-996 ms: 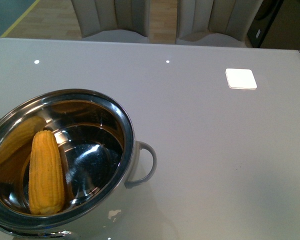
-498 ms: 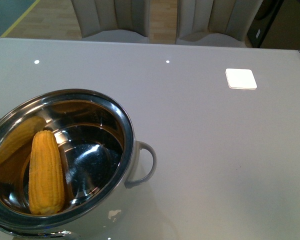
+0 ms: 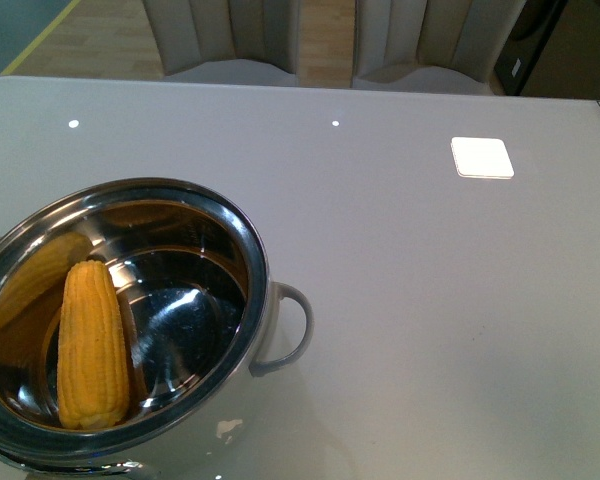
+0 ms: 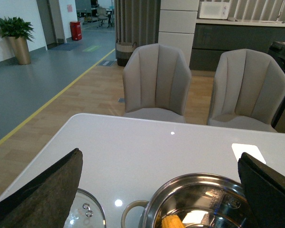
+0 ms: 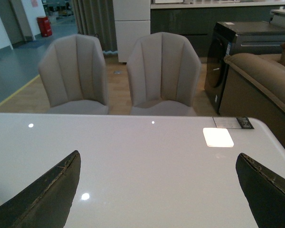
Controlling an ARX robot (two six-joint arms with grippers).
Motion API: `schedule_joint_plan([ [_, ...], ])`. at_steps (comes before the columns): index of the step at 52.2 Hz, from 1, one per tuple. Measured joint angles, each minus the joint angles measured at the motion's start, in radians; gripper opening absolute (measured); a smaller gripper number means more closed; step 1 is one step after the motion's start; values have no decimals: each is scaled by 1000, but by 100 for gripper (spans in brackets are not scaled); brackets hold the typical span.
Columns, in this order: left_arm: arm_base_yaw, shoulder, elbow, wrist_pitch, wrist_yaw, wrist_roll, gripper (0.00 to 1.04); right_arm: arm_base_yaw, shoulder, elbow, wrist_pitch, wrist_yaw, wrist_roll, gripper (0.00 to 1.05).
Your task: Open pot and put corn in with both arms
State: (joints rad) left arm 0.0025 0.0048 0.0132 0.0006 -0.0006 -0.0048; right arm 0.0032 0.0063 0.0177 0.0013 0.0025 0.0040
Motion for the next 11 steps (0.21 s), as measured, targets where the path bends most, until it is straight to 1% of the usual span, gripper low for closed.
schedule_joint_plan([
  [11, 0, 0, 0, 0, 0, 0, 98, 0, 0, 0, 0, 0, 0, 96],
])
